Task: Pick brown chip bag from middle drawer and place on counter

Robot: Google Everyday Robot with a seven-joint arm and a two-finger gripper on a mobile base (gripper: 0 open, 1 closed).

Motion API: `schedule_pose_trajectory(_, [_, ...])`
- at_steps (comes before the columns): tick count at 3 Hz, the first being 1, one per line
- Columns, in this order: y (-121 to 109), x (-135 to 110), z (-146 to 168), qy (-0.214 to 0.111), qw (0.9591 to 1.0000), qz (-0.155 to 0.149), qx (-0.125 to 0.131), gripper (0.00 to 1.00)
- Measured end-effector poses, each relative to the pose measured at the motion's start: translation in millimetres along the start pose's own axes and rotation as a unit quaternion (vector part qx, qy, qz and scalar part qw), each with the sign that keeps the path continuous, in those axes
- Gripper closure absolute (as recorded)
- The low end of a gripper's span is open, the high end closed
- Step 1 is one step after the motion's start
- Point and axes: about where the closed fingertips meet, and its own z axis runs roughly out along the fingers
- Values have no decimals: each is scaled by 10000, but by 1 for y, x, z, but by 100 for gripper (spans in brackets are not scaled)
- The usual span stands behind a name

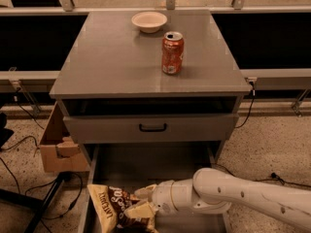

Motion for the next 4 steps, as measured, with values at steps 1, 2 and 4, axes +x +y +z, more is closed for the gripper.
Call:
schedule_pose_trajectory(1, [0,1,3,94,9999,-1,61,20])
schedule_pose_trajectory(2, [-19,22,20,402,9988,-43,287,0])
schedule_pose_trajectory(4, [-66,54,59,724,9958,-231,513,0])
